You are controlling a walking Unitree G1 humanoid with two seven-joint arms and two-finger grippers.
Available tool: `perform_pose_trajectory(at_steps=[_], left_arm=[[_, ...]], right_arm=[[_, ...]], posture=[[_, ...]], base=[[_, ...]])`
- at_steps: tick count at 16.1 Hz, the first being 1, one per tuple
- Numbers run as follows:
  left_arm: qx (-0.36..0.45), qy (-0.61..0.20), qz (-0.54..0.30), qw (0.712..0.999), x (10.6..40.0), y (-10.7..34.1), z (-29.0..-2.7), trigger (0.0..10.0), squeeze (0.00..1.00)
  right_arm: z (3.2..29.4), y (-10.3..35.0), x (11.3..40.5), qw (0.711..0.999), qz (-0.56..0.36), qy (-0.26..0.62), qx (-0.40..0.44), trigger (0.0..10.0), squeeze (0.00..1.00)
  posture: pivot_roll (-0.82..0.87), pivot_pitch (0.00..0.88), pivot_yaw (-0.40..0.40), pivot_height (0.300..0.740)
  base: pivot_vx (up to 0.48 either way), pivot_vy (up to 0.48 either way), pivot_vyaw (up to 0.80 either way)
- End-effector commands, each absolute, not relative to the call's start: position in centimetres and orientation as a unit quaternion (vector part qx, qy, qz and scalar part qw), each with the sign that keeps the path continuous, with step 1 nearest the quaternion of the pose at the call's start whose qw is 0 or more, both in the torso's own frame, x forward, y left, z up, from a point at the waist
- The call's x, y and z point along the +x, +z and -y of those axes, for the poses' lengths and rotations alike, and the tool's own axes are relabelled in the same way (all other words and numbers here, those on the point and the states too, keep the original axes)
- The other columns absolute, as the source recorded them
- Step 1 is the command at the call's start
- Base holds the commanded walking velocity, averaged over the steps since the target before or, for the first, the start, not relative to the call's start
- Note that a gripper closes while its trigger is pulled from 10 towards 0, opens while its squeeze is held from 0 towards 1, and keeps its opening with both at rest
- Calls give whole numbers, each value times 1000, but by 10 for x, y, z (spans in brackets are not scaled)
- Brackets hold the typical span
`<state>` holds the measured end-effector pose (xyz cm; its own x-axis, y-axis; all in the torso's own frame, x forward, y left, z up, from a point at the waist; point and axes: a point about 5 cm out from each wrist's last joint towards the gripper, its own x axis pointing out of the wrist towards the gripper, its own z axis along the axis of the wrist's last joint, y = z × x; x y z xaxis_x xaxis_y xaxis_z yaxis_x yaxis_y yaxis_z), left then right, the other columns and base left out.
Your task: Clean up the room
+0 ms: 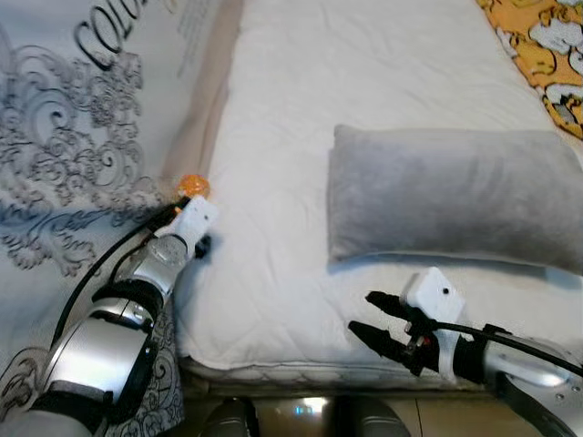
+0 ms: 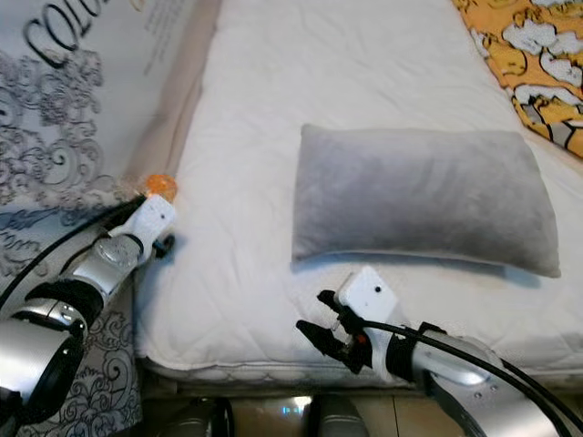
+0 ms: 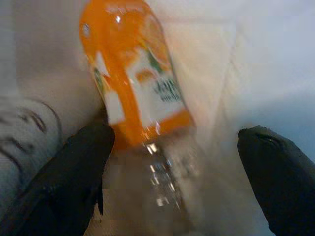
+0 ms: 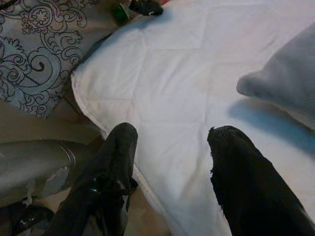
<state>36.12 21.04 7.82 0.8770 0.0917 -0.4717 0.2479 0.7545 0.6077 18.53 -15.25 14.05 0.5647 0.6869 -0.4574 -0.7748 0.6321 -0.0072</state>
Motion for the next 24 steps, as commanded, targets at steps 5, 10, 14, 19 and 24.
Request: perform_pose_trajectory(at_steps=[5, 10, 14, 19, 24], left_arm=[[359, 11, -267, 894, 356, 76, -231, 10000, 0], [377, 30, -278, 883, 353, 76, -242, 10000, 0], [357, 49, -283, 889, 352, 77, -249, 10000, 0], [320, 60, -288, 901, 351, 78, -252, 10000, 0], [311, 74, -302, 898, 347, 77, -263, 0, 0]], right_arm=[[157, 146, 182, 881, -215, 408, -104, 10000, 0], [161, 151, 179, 884, -217, 400, -108, 10000, 0], [156, 156, 170, 874, -219, 422, -101, 10000, 0], [158, 160, 163, 861, -227, 446, -95, 10000, 0], [157, 161, 164, 863, -226, 443, -91, 10000, 0]], posture=[[-212, 248, 65, 740], [-252, 275, 61, 740], [-283, 303, 44, 740], [-290, 313, 17, 740], [-288, 299, 8, 740]], base=[[0, 0, 0], [0, 0, 0], [0, 0, 0], [0, 0, 0], [0, 0, 0]])
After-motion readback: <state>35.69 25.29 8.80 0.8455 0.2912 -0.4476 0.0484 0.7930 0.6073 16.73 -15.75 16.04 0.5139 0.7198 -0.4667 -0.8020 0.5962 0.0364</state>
